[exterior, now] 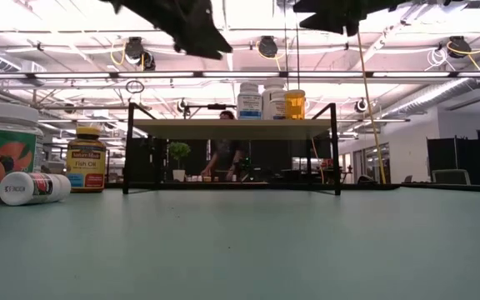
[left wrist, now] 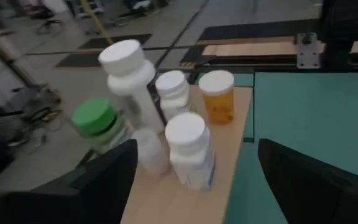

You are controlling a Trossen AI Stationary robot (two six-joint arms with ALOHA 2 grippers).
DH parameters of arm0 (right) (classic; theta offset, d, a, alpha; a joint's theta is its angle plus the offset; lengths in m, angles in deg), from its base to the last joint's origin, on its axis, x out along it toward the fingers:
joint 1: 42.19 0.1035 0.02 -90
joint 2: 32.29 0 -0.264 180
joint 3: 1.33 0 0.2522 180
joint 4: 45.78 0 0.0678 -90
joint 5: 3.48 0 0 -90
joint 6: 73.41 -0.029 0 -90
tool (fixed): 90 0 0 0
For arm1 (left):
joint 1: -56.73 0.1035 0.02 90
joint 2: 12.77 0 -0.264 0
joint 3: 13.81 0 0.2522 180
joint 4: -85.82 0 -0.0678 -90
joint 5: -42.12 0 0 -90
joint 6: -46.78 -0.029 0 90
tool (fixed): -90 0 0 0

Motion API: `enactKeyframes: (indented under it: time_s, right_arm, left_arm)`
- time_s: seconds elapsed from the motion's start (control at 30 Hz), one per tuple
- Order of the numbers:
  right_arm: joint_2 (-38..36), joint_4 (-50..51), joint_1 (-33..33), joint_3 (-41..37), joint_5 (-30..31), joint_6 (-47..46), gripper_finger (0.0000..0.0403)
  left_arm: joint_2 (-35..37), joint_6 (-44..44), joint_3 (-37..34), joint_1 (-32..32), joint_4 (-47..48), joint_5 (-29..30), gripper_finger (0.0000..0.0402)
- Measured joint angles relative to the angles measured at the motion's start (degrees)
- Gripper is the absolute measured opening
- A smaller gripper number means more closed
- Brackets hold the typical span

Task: Pick and place medicine bottles onto shelf by color
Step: Put the white blue medicine bottle on the shelf

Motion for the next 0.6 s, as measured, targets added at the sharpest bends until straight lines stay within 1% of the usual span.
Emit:
enactKeyframes:
  time_s: [0.07,0.13,0.2,0.3,0.4,0.5,0.6]
  right_arm:
    - [0.0,0.9,0.0,0.0,-0.1,-0.8,0.0288]
    - [-0.1,1.7,0.0,0.0,-0.1,-2.1,0.0288]
    - [-0.6,3.1,0.5,0.0,0.0,-3.2,0.0288]
    - [-2.8,7.2,2.1,0.0,0.0,-4.4,0.0288]
    - [-5.8,13.4,4.0,0.0,-0.1,-7.5,0.0288]
    - [-7.7,20.5,5.5,0.0,-0.2,-12.4,0.0288]
    - [-8.1,30.3,7.2,0.0,-1.1,-20.0,0.0288]
  left_arm:
    - [2.3,0.6,-3.4,-2.8,-0.3,5.3,0.0319]
    - [4.6,0.8,-8.7,-5.6,-1.8,10.2,0.0302]
    - [6.6,2.3,-14.2,-8.3,-5.5,12.7,0.0285]
    - [10.2,5.6,-22.5,-11.9,-10.6,13.2,0.0260]
    - [12.7,7.3,-28.4,-15.0,-13.9,13.2,0.0238]
    - [14.0,8.2,-30.7,-17.2,-15.1,13.2,0.0222]
    - [13.9,9.3,-31.6,-18.8,-15.0,12.5,0.0210]
